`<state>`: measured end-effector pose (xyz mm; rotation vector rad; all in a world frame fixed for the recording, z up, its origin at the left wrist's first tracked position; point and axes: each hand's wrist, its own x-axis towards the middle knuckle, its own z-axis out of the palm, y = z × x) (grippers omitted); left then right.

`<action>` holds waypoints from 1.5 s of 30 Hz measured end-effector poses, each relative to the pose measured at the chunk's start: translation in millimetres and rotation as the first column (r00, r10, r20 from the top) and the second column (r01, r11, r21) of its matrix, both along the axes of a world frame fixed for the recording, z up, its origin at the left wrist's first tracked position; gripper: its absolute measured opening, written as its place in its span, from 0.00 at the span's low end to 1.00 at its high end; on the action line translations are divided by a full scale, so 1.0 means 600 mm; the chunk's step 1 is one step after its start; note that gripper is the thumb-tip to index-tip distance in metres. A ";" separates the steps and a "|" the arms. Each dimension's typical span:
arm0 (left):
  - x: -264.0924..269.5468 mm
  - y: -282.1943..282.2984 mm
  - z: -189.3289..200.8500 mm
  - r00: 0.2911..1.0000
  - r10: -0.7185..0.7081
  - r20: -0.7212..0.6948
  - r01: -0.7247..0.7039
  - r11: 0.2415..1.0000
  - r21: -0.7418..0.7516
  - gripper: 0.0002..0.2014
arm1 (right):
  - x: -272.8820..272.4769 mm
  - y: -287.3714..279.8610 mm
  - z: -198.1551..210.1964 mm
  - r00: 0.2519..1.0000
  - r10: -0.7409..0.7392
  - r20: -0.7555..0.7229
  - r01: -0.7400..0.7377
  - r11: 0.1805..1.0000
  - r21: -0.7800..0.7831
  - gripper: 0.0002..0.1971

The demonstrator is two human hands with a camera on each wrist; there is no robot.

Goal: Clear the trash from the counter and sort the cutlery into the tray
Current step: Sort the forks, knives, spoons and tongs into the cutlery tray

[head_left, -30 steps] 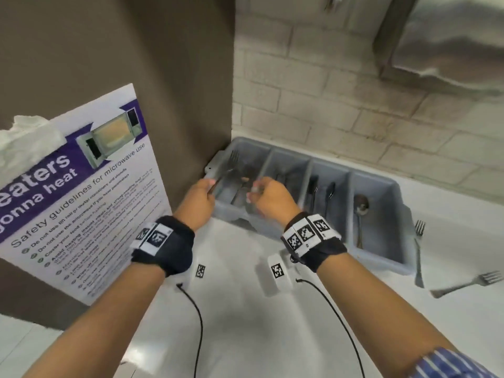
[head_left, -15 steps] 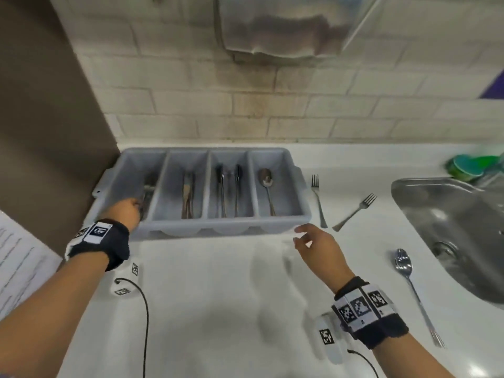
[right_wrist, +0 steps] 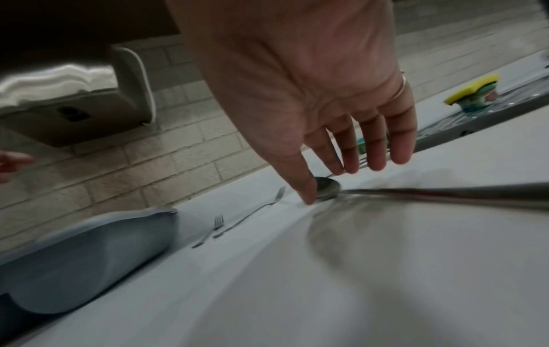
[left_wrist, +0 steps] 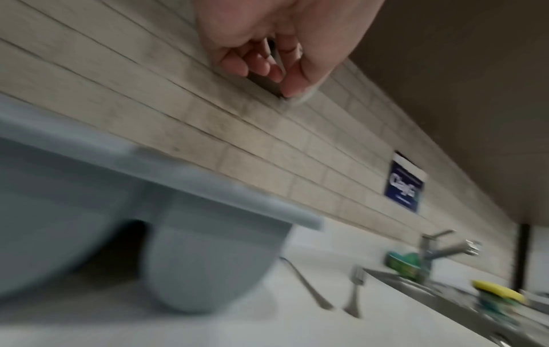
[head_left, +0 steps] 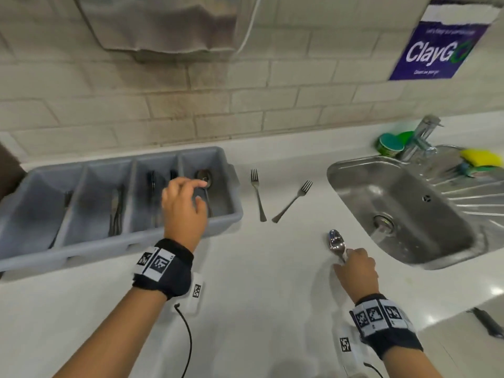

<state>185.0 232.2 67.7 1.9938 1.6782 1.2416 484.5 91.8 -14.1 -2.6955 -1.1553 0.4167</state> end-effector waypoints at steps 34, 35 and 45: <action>0.235 0.015 -0.060 0.983 -0.163 0.090 0.186 0.833 -0.522 0.12 | 0.010 -0.049 -0.011 0.892 0.320 -0.319 -0.224 0.926 0.303 0.03; 0.191 0.009 -0.047 0.988 -0.111 0.108 0.149 0.875 -0.461 0.11 | -0.001 -0.042 -0.009 0.883 0.344 -0.320 -0.244 0.918 0.314 0.02; -0.262 0.000 0.007 0.856 0.517 0.032 -0.483 0.820 -0.306 0.16 | -0.147 0.036 0.017 0.797 0.464 -0.386 -0.319 0.867 0.383 0.09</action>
